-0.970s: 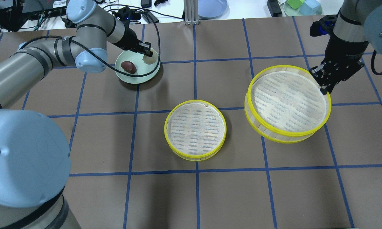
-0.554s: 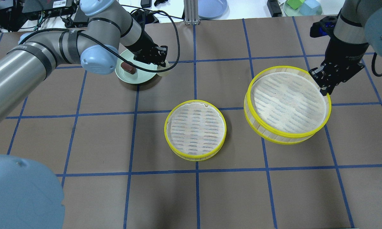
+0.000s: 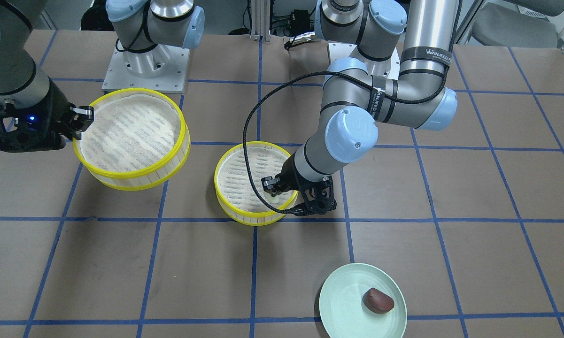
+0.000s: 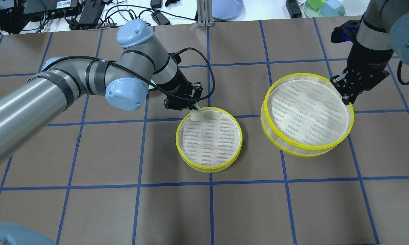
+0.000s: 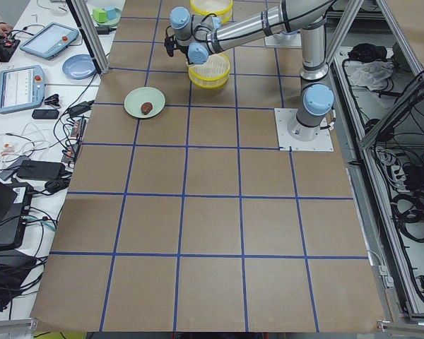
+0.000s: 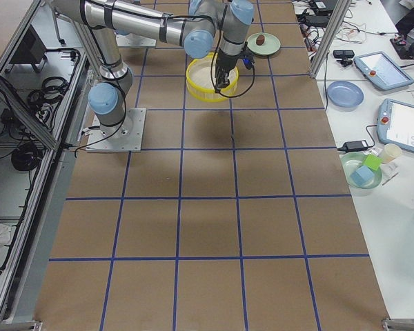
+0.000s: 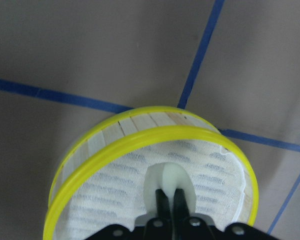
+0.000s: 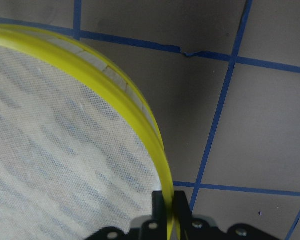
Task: Place buns in different layers of steamer
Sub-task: 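Carry the white bun into the lower steamer tier and release it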
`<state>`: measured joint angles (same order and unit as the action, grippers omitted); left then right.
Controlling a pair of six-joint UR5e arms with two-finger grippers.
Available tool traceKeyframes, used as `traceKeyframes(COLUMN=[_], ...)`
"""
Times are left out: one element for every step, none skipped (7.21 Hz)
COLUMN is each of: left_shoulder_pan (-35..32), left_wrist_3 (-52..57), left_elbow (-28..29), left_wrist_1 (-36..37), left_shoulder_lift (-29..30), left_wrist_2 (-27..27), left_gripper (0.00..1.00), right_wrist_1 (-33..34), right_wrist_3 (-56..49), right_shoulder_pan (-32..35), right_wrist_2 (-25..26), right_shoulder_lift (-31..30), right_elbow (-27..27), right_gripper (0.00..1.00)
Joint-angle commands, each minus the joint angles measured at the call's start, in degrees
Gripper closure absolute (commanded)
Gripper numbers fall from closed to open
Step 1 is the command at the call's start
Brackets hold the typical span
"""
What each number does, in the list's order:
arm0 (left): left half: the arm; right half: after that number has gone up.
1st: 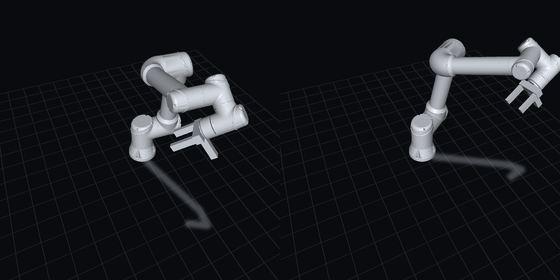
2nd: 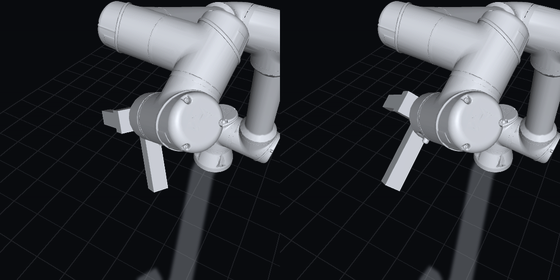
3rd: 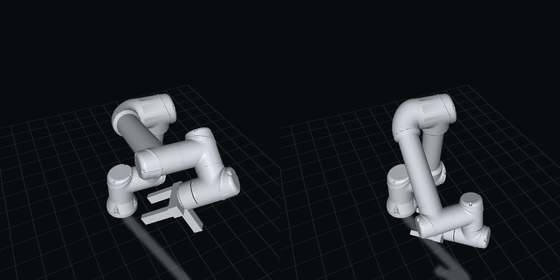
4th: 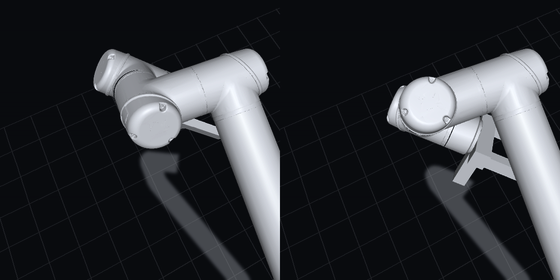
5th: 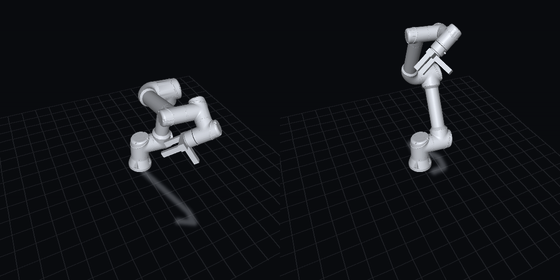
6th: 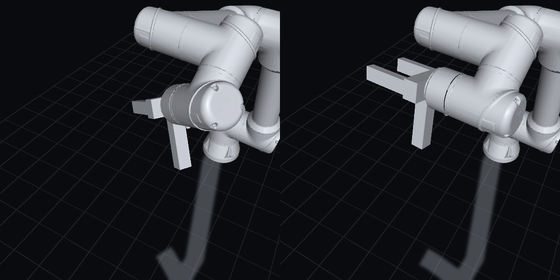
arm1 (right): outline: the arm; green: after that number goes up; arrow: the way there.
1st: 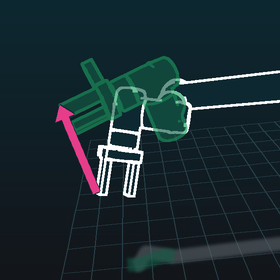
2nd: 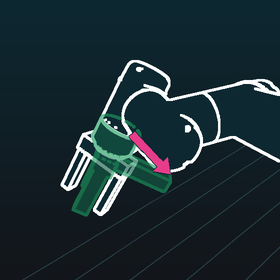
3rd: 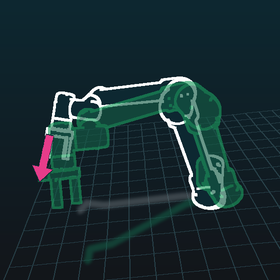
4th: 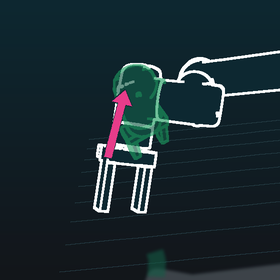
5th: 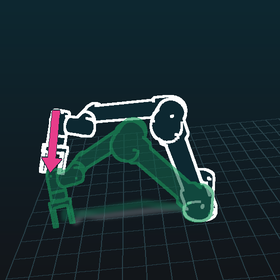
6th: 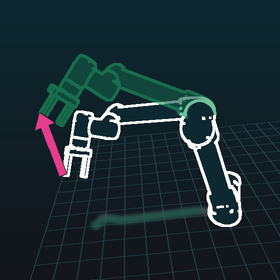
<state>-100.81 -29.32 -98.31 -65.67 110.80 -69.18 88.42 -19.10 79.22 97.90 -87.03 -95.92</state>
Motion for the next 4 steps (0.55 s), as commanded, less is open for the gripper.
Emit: traceKeyframes(left_shoulder_pan=[-0.9, -1.0, -1.0, -0.5], left_wrist_3=[-4.1, -5.1, -5.3, -5.3], left_elbow=[-0.1, -0.1, 0.0, 0.6], left_wrist_1=[-2.8, -4.0, -4.8, -4.7], left_shoulder_lift=[-0.3, -0.4, -0.4, -0.4], left_wrist_2=[0.0, 0.1, 0.2, 0.0], left_gripper=[0.00, 0.00, 0.00, 0.00], right_wrist_1=[0.0, 0.0, 0.4, 0.6], right_wrist_3=[0.0, 0.4, 1.1, 4.1], right_shoulder_pan=[0.1, 0.2, 0.2, 0.5], right_wrist_2=[-0.3, -0.4, -0.5, -2.7], right_shoulder_lift=[0.0, -0.1, -0.5, -1.0], right_elbow=[-0.1, -0.3, -1.9, -2.5], right_gripper=[1.00, 1.00, 1.00, 1.00])
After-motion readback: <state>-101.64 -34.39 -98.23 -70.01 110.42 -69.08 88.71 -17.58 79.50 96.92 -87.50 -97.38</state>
